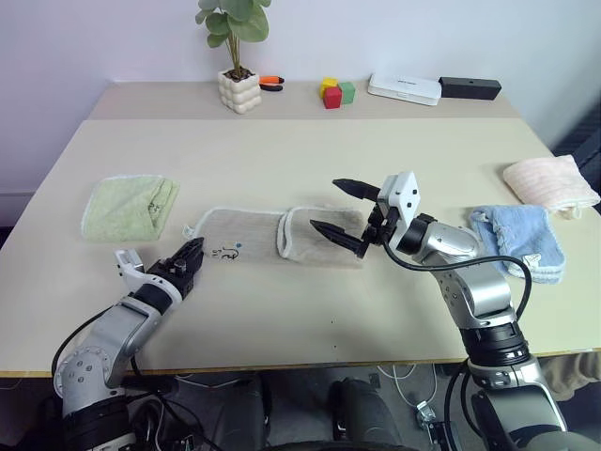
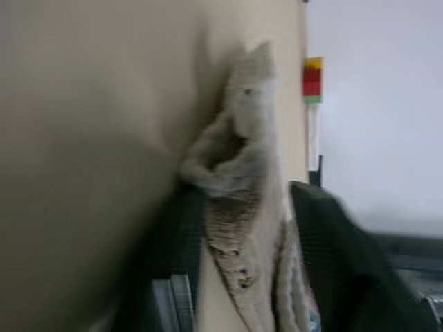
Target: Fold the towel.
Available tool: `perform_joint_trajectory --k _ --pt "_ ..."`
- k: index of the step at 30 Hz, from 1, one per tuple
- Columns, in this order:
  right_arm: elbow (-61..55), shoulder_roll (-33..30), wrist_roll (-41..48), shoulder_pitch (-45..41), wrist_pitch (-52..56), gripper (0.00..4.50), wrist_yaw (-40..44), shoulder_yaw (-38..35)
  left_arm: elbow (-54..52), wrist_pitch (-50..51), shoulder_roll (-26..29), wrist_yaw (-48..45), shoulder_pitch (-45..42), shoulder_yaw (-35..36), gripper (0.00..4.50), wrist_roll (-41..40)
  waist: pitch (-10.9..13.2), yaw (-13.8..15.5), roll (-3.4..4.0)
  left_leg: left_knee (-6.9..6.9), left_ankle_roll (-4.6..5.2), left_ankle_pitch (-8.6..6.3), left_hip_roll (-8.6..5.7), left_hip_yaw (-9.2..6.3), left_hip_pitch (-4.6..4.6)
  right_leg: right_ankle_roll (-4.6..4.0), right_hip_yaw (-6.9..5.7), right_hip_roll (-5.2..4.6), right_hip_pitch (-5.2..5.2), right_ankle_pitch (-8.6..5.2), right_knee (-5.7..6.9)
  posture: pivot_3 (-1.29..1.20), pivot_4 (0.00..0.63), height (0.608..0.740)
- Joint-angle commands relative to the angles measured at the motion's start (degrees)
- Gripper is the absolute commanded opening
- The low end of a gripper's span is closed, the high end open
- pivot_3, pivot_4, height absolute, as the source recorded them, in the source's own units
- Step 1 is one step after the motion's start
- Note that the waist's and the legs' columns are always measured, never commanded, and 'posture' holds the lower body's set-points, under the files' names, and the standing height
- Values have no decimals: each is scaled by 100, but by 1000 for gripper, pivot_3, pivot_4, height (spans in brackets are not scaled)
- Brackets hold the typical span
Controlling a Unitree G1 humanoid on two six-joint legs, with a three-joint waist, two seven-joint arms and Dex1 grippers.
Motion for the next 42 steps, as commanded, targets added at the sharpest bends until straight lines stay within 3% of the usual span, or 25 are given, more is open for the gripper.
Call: perform_joint_trajectory --k 1,6,12,22,29,35,42 --pt "-192 -16 7 -34 -95 4500 -45 -57 164 -54 -70 135 73 -72 186 -48 -7 4 13 0 0 0 0 0 1 0 0 0 1 0 0 0 150 735" --pt "-218 -11 -17 -1 -87 4500 -100 -48 242 -53 40 -58 -87 -86 29 -1 -12 13 22 -2 0 0 -1 1 27 -2 -1 1 26 -1 -2 0 150 735" --pt "-85 -110 28 1 -85 4500 -125 -239 -218 36 322 -1240 -320 -259 29 469 -6 2 15 -6 -1 0 -1 1 25 -3 -2 0 26 -2 -11 0 150 735" --pt "-645 -1174 869 768 74 4500 772 -1125 -1003 -59 899 -4035 -836 -1889 29 2715 -4 -10 13 -25 2 -2 -2 22 -8 -1 -5 3 8 0 -59 0 150 735" --pt "-853 -1491 896 1248 22 4500 703 -1548 -215 -444 482 -5266 -1961 -3014 29 4077 -3 6 13 -24 2 -2 2 20 -8 0 -3 16 12 0 -68 0 150 735" --pt "-1213 -1560 875 1642 55 4500 524 -1708 650 -621 -89 -5815 -2686 -3473 29 4825 -1 14 11 -24 6 -4 2 18 -12 4 -3 19 14 2 -78 0 150 735" --pt "-1344 -1583 874 1776 69 4500 396 -1779 998 -738 -387 -6225 -2900 -3617 29 5355 -1 -5 11 -25 7 -4 9 10 -12 16 -3 30 13 9 -79 0 150 735"
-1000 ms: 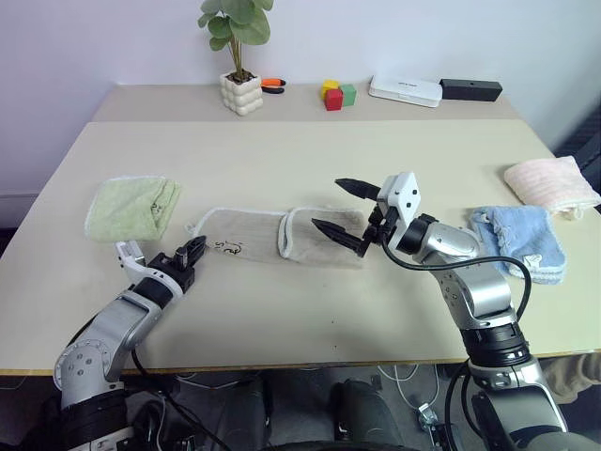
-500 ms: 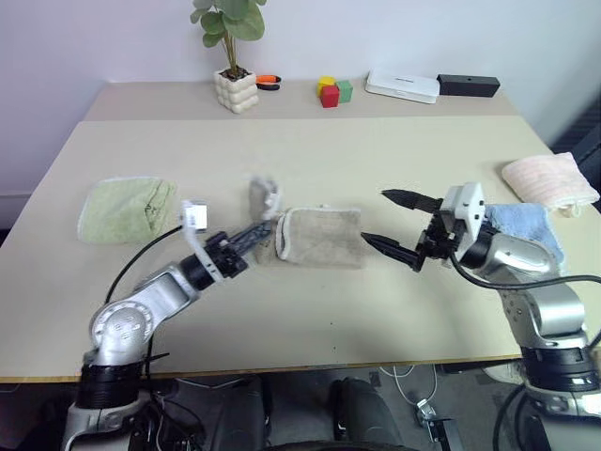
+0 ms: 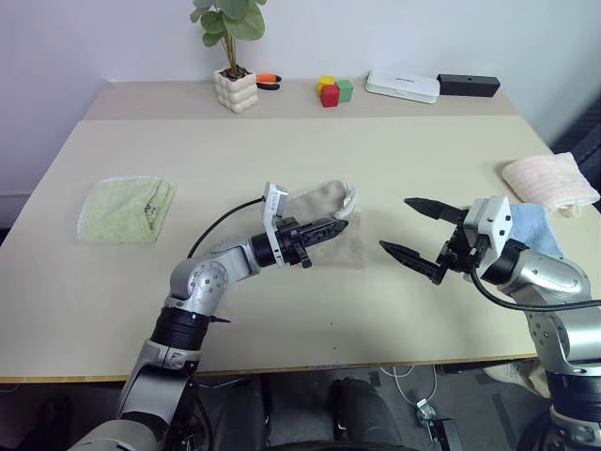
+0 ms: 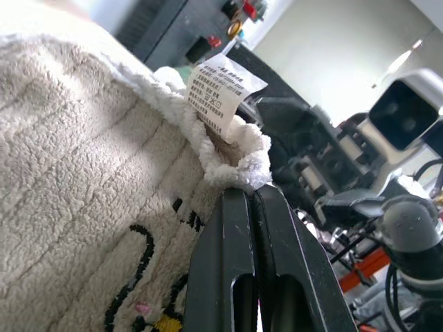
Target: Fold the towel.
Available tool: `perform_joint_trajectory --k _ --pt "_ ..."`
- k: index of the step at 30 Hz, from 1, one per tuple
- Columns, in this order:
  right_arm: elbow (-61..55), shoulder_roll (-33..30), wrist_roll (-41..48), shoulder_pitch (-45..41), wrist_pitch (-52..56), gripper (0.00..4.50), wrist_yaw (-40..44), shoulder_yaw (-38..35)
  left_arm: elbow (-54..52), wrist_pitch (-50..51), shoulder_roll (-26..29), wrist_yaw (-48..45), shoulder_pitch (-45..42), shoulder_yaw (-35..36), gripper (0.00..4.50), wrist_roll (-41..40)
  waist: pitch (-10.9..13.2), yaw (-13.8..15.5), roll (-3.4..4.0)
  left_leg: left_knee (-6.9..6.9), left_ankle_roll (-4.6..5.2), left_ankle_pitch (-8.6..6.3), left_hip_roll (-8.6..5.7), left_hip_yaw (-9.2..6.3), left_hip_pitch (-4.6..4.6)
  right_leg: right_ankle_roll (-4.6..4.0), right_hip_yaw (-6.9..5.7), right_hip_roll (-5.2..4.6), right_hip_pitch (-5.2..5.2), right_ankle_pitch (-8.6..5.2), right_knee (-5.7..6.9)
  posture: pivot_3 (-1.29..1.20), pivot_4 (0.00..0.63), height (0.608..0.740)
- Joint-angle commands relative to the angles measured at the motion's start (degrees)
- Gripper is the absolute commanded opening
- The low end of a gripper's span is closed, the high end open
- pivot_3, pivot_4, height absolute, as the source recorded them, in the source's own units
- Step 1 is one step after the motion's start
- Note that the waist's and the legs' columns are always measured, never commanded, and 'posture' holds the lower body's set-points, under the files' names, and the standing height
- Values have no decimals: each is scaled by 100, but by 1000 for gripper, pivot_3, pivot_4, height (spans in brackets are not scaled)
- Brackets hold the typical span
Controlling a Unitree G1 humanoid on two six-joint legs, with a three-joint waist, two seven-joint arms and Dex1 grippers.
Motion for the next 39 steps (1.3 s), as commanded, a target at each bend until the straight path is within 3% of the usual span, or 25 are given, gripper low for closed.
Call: perform_joint_trajectory --k 1,12,15,22,28,34,38,39 --pt "-330 -95 51 95 -36 4500 -142 -243 172 -336 -237 -442 -286 -308 29 462 0 31 1 0 0 0 0 -1 0 0 0 0 0 0 0 0 150 735" --pt "-608 -75 42 287 -61 4500 -480 -316 635 -439 -629 -1089 -370 -729 29 1201 1 127 -1 7 2 -1 -3 -6 -2 -11 2 0 7 -6 -6 0 150 735" --pt "-493 -70 18 60 -91 4500 -521 -253 499 -107 -566 -1050 -259 -864 792 1293 0 119 0 7 2 -1 -3 -12 -1 -11 2 0 7 -6 -5 0 150 735" --pt "-324 -38 -34 -176 -95 4500 -501 -115 456 -249 -640 -996 -226 -636 4303 1394 0 135 0 10 2 -1 -3 -21 -2 -11 1 0 9 -6 -4 0 150 735" --pt "-181 106 134 -537 30 4500 -583 -32 -242 -888 -533 -1594 -91 -261 4412 1122 1 119 3 6 2 -1 -1 -20 -1 -11 1 1 8 -6 -3 0 150 735" --pt "33 815 208 -1023 204 4500 -1353 -1 -304 -424 -565 -996 -569 1039 4412 38 2 127 3 11 2 -1 1 -19 -1 0 0 3 9 0 0 0 150 735" --pt "-69 1208 252 -1070 338 4500 -1675 195 -276 -462 -463 -812 -472 1367 4412 -31 1 120 4 11 3 -1 -2 -17 -1 6 0 2 13 3 -1 0 150 735" --pt "-104 1264 220 -1050 338 4500 -1697 274 -325 -400 -431 -833 -391 1368 4180 -70 1 117 4 10 3 -1 -2 -14 0 7 0 2 13 4 -1 0 150 735"
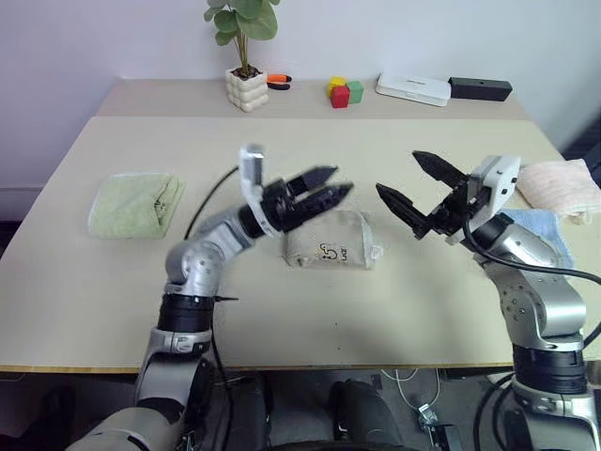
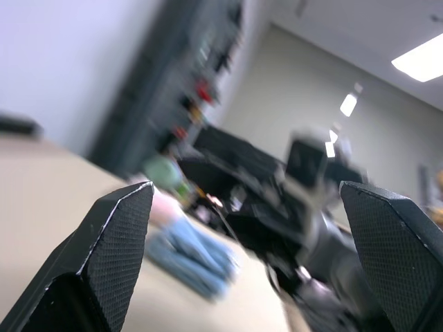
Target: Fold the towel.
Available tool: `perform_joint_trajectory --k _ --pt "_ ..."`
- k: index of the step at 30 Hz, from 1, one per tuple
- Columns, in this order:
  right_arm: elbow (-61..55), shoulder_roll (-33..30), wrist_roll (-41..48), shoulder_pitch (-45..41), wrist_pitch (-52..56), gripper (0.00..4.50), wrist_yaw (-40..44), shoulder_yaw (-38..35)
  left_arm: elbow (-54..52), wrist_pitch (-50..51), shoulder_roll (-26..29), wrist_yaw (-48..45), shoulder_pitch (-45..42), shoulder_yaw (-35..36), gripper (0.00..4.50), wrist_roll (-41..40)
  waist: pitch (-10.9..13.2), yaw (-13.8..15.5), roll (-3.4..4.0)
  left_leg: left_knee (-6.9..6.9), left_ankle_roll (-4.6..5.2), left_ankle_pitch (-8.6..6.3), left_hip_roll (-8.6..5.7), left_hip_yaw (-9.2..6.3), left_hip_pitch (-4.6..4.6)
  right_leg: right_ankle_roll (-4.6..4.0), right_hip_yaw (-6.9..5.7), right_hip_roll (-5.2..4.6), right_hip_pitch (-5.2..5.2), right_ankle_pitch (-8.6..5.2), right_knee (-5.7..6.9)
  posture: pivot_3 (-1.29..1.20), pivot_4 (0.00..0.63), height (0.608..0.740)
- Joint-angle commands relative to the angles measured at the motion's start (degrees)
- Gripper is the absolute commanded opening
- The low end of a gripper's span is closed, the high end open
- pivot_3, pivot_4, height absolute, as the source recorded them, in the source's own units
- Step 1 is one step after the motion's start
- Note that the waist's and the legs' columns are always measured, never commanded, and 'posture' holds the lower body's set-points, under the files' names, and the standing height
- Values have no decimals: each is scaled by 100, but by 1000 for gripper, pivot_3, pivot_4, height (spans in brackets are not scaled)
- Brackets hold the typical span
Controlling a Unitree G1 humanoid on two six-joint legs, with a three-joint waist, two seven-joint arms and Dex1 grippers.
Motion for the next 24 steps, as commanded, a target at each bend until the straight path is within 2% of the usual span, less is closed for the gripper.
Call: perform_joint_trajectory --k 1,4,7,9,11,16,17,18,20,24 --pt "-248 163 -35 -17 3 4500 -162 195 -237 50 25 44 245 77 3871 -149 1 -3 1 0 0 0 0 5 0 1 0 0 -1 0 0 0 150 735" --pt "-283 226 -7 -52 39 4500 -220 289 -377 252 -104 283 313 209 2593 -469 2 12 0 -2 0 0 1 8 -1 3 -1 0 -2 1 1 0 150 735" --pt "-239 331 22 -122 104 4500 -388 328 -315 367 -167 462 300 362 932 -667 2 6 -1 3 0 0 0 7 -1 4 -1 0 2 2 1 0 150 735" --pt "-166 552 15 -192 289 3939 -719 394 -177 110 -181 645 283 351 0 -382 1 -6 -1 3 0 0 1 7 1 4 -1 1 3 2 2 0 150 735" --pt "-255 841 -205 -176 259 3123 -1011 644 -40 -153 -284 882 276 381 0 -182 1 -17 0 2 -1 1 1 5 3 4 -1 3 2 2 5 0 150 735" --pt "-258 1616 -705 -58 429 449 -1933 1149 249 -435 -453 1396 389 217 0 356 1 -29 0 -4 -2 1 1 7 0 7 -1 4 -5 4 8 0 150 735" --pt "-253 1734 -832 11 421 34 -2064 1274 354 -534 -479 1501 404 173 0 527 1 -16 0 -3 -1 1 1 8 0 7 -1 4 -5 4 8 0 150 735" --pt "-264 1799 -931 57 414 34 -2139 1358 418 -612 -493 1572 411 141 0 650 1 -4 0 -2 -2 1 1 8 0 7 -1 3 -4 4 8 0 150 735" --pt "-84 1851 -1691 135 309 34 -2457 1914 729 -834 -477 1745 448 -186 0 1217 0 -1 0 0 -1 1 -1 10 0 6 -1 1 -3 4 8 0 150 735" --pt "270 2017 -2056 60 525 34 -2782 2057 1025 -970 -661 1740 387 -351 0 1455 1 1 0 1 -2 1 -1 9 -1 5 -1 2 -5 3 8 0 150 735"
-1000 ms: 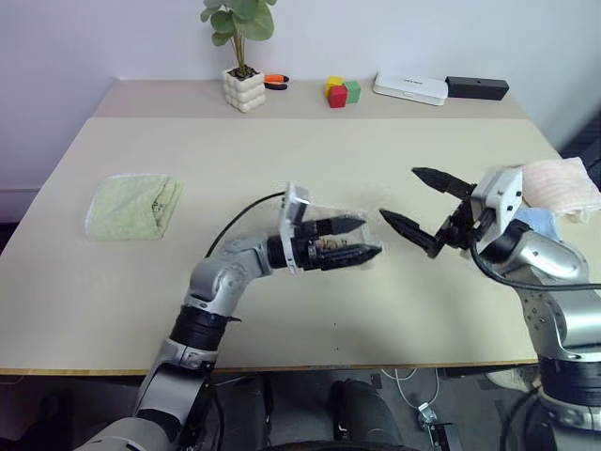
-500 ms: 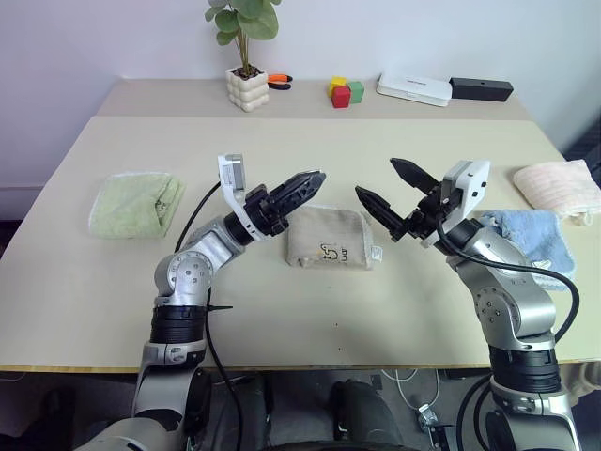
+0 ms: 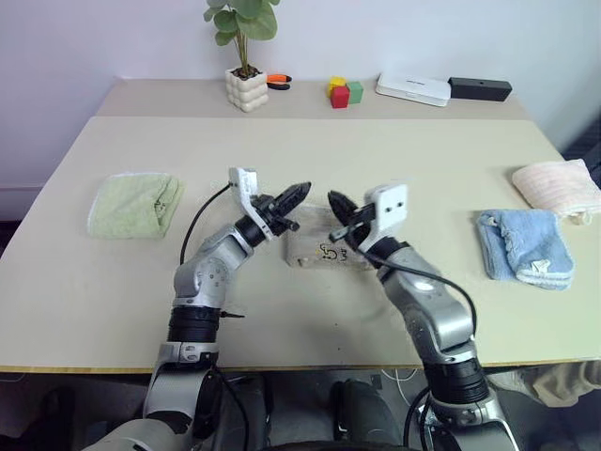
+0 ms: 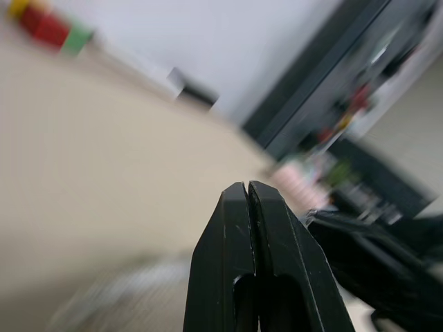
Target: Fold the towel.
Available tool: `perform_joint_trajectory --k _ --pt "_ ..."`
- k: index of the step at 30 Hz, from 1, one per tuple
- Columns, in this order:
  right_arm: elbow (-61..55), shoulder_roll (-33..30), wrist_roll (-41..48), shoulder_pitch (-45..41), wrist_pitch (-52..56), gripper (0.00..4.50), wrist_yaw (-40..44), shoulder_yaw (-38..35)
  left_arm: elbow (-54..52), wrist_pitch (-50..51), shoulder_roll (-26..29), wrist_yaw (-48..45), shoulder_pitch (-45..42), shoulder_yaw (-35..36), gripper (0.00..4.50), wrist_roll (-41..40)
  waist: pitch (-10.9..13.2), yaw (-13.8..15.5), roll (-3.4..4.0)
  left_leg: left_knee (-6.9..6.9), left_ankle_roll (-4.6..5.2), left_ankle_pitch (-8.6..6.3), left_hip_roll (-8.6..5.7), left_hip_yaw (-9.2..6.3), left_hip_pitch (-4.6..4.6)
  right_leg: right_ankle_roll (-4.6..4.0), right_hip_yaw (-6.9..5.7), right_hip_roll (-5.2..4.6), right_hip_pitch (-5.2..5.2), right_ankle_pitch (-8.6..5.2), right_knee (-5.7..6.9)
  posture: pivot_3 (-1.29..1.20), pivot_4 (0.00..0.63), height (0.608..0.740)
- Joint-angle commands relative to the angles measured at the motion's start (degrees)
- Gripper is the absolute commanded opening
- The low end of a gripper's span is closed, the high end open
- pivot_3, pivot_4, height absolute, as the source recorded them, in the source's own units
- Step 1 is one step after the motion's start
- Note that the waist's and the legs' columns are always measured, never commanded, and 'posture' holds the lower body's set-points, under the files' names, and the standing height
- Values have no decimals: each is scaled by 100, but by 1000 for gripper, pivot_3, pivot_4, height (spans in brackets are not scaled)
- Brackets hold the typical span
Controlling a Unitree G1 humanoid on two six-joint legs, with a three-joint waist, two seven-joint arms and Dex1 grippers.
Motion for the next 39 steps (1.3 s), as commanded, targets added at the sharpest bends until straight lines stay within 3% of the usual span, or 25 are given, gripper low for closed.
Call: perform_joint_trajectory --k 1,7,12,23,24,27,32,34,39 --pt "67 -10 -434 -93 23 34 -153 184 117 -139 -112 98 -109 -240 0 326 0 4 0 0 0 0 0 0 -2 0 0 0 0 0 0 0 150 735" --pt "524 -74 -822 -15 120 34 -315 110 355 -314 -59 26 -119 -566 0 852 0 -33 0 -7 0 0 2 0 0 1 0 2 -4 0 0 0 150 735" --pt "959 -163 -1070 127 -27 34 -668 -271 565 -195 22 192 -105 -407 0 950 -1 -29 0 -5 0 0 1 2 -1 1 0 0 -4 1 1 0 150 735" --pt "981 -24 -782 83 -98 34 -622 -732 639 -117 70 267 -142 -113 0 808 -2 -25 0 -3 0 0 1 0 1 1 0 0 1 1 1 0 150 735" --pt "966 -7 -724 79 -91 555 -607 -789 626 -58 59 241 -140 -42 0 717 -2 -25 0 -3 0 0 1 0 1 1 0 0 1 1 1 0 150 735" --pt "917 -13 -629 29 -142 1909 -518 -898 472 -148 160 203 -98 -44 882 781 -2 -36 0 -2 0 0 1 0 1 2 0 0 1 1 1 0 150 735" --pt "798 -53 -573 -96 -99 4459 -513 -1082 336 -244 288 12 -127 22 3395 724 -2 -64 0 -5 0 0 2 0 1 3 0 1 -2 1 5 0 150 735" --pt "754 -78 -471 -166 -43 4500 -452 -1192 350 -324 390 -113 -149 5 4435 756 -1 -90 0 -5 0 0 2 1 1 3 0 1 -3 2 5 0 150 735" --pt "622 -103 -3 -375 282 4500 -309 -1590 184 -591 503 -514 -166 -72 4474 695 -1 -114 0 -7 0 0 2 1 0 4 0 1 -4 2 5 0 150 735"
